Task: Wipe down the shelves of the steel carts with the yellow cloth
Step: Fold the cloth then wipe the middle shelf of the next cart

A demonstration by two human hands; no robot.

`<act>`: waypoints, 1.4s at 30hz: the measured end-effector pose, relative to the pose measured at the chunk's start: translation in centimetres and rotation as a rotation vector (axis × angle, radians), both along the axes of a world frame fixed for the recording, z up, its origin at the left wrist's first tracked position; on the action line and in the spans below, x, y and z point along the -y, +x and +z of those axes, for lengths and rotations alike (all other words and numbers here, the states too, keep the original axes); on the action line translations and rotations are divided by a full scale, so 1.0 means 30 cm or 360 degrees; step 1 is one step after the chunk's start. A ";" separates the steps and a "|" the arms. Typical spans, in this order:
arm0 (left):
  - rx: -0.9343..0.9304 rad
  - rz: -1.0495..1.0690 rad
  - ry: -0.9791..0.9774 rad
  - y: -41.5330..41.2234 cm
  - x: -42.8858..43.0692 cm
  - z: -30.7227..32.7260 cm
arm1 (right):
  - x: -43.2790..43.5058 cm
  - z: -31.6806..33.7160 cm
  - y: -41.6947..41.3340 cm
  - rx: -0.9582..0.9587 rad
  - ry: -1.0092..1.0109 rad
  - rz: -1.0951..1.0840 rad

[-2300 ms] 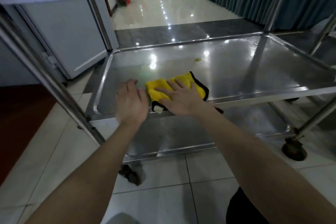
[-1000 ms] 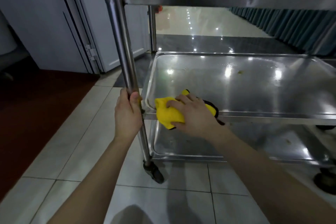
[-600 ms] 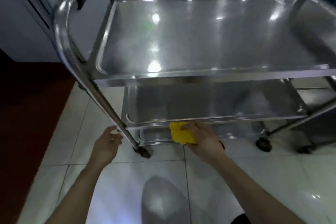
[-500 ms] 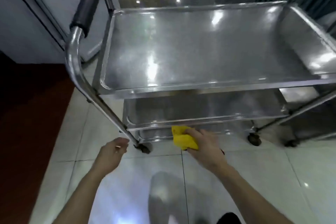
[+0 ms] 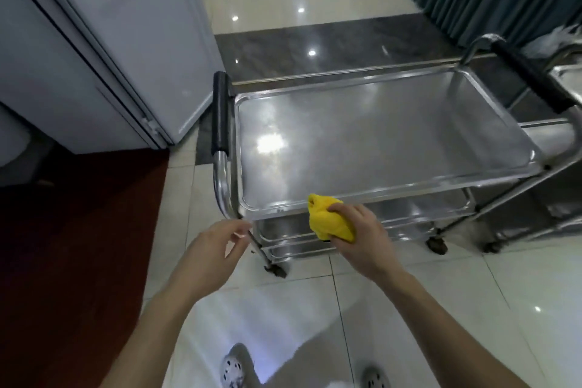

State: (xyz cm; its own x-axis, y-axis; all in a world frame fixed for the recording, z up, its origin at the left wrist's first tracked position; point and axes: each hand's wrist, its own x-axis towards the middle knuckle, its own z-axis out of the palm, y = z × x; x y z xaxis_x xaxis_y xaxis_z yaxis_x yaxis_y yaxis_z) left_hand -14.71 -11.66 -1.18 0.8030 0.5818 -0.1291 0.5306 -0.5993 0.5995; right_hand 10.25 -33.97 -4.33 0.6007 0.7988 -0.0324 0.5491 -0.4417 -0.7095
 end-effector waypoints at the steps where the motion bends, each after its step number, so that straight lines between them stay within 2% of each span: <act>1: 0.0024 -0.0080 0.0043 -0.006 -0.052 0.037 | -0.053 0.022 -0.018 0.0043 0.0003 -0.0013; 4: 0.0040 -0.0229 0.0234 -0.035 -0.228 0.132 | -0.198 0.090 -0.088 0.0167 -0.0009 -0.0109; 9: -0.0248 -0.0334 0.0621 -0.110 -0.529 0.208 | -0.420 0.180 -0.206 0.0233 -0.0028 -0.0294; 18: -0.0394 -0.0541 0.0590 -0.013 -0.927 0.184 | -0.757 0.232 -0.192 0.0262 -0.0057 -0.0452; 24: -0.0418 -0.0685 0.0648 0.216 -1.291 0.147 | -1.088 0.148 -0.002 0.0269 0.0034 -0.0662; 30: -0.0503 -0.0782 0.0681 0.494 -1.739 0.191 | -1.513 0.119 0.203 0.0140 0.0072 -0.0778; 36: -0.0401 -0.0869 0.0685 0.832 -2.095 0.223 | -1.779 0.161 0.417 0.0233 -0.0068 -0.0836; 42: -0.0327 -0.1156 0.0733 1.249 -2.388 0.137 | -1.961 0.122 0.644 0.0276 -0.0166 -0.1108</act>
